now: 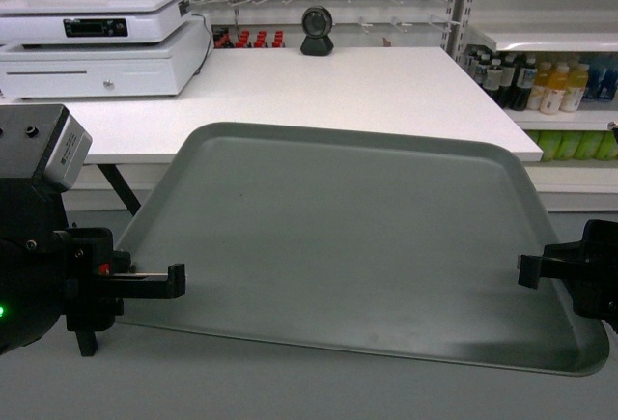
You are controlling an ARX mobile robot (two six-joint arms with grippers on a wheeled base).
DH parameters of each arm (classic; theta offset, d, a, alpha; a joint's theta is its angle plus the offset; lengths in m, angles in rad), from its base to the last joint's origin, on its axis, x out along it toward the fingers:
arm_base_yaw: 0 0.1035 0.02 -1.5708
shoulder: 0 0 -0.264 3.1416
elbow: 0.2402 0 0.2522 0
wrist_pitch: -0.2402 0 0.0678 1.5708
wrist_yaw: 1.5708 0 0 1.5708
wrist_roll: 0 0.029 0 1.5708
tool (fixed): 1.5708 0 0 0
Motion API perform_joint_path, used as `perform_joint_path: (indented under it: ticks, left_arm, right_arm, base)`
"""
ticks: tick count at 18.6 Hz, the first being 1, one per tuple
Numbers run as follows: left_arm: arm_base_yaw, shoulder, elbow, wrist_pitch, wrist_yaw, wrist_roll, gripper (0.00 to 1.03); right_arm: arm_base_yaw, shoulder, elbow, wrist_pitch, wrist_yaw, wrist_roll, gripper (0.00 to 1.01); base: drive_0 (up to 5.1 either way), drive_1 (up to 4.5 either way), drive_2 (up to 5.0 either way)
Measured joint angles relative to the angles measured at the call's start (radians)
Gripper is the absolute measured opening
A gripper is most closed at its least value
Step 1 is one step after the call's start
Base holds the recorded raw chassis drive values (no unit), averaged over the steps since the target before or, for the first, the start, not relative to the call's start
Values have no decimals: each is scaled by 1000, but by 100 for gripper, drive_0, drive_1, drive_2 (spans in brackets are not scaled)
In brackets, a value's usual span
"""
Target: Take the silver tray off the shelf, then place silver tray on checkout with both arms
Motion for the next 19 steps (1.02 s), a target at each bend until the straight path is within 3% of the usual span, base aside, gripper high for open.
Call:
perform_joint_path:
  ticks: [19]
  left_arm:
    - [0,0,0,-4,0,0,2]
  right_arm:
    - [0,-2,0,-3,1,0,3]
  base:
    - [4,430,-422]
